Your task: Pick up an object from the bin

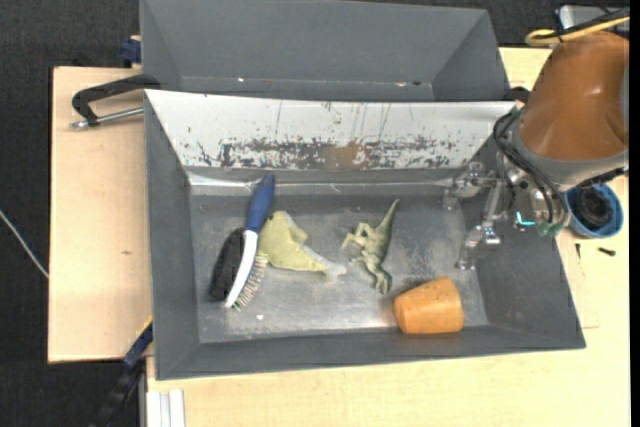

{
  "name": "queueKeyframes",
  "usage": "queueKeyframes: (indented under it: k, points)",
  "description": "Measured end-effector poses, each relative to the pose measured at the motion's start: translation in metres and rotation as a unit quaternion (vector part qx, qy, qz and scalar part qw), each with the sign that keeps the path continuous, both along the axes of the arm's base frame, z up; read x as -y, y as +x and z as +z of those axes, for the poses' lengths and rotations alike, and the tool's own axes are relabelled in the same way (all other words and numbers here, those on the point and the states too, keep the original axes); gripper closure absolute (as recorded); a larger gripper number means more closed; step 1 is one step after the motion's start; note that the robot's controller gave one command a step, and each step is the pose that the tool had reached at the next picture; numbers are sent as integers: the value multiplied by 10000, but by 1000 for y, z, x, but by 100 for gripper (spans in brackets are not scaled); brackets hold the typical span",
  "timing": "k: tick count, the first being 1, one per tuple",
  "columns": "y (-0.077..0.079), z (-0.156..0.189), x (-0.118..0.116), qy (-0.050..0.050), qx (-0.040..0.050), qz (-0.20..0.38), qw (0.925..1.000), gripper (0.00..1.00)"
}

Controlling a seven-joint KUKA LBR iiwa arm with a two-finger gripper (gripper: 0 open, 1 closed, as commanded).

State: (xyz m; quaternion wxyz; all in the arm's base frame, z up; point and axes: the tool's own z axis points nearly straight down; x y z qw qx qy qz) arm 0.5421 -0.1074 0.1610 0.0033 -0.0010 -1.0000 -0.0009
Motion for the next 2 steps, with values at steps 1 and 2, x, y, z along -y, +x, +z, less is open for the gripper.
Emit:
queueKeyframes:
  k: [1, 2]
  points:
    - [61, -90, -68, -4, 83, 603, 9981, 0]
    - [51, -59, -112, 4, 78, 2878, 9576, 0]
